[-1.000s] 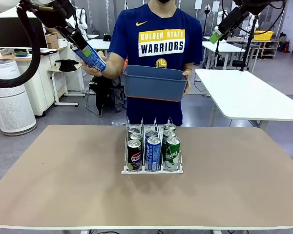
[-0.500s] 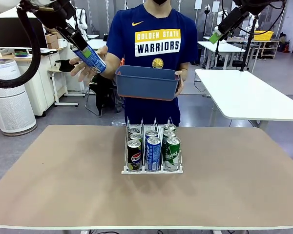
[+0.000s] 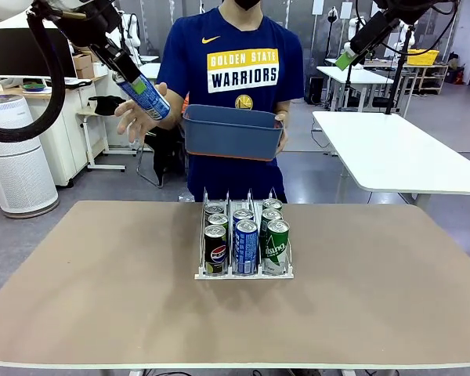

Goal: Fill the beverage cans into the dispenser.
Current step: Place the picked Ionic drink in the line of the Automatic Can Dispenser with the same cans.

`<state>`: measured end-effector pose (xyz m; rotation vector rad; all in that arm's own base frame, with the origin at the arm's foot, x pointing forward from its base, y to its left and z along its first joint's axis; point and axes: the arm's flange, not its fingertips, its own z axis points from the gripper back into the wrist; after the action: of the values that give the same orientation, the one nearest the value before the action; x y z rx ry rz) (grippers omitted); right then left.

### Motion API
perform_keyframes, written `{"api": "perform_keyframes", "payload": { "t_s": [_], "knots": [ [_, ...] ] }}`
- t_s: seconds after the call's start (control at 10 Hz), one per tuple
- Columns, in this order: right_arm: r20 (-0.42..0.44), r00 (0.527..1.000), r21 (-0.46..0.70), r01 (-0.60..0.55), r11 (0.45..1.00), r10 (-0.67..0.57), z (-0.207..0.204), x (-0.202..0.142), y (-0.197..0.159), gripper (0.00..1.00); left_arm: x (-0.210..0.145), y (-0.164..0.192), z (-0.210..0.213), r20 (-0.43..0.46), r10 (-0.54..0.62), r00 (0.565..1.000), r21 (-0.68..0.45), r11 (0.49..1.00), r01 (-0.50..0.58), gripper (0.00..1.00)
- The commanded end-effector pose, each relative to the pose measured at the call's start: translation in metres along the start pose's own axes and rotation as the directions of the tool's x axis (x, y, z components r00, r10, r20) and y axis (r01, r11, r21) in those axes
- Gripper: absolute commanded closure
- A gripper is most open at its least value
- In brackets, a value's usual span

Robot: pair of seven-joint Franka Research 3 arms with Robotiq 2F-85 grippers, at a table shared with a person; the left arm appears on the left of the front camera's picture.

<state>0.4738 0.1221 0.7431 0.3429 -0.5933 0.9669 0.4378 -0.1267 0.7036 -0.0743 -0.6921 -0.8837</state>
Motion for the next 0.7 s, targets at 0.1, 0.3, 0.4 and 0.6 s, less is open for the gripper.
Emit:
{"api": "perform_keyframes", "payload": {
  "t_s": [0.1, 0.3, 0.4, 0.6],
  "knots": [
    [0.013, 1.0, 0.006, -0.01, 1.0, 0.01, 0.0001, -0.0015, 0.0, 0.0, -0.0001, -0.0023, 0.0083, 0.003, -0.001, 1.0, 0.002, 1.0, 0.001, 1.0],
    [0.013, 1.0, 0.006, -0.01, 1.0, 0.01, 0.0001, -0.0015, 0.0, 0.0, -0.0006, -0.0013, 0.0017, -0.004, -0.002, 1.0, -0.005, 1.0, 0.001, 1.0],
    [0.013, 1.0, 0.006, -0.01, 1.0, 0.01, 0.0001, -0.0015, 0.0, 0.0, -0.0006, -0.0013, 0.0017, -0.004, -0.002, 1.0, -0.005, 1.0, 0.001, 1.0],
    [0.013, 1.0, 0.006, -0.01, 1.0, 0.01, 0.0001, -0.0015, 0.0, 0.0, -0.0006, -0.0013, 0.0017, -0.004, -0.002, 1.0, -0.005, 1.0, 0.001, 1.0]
  ]
}}
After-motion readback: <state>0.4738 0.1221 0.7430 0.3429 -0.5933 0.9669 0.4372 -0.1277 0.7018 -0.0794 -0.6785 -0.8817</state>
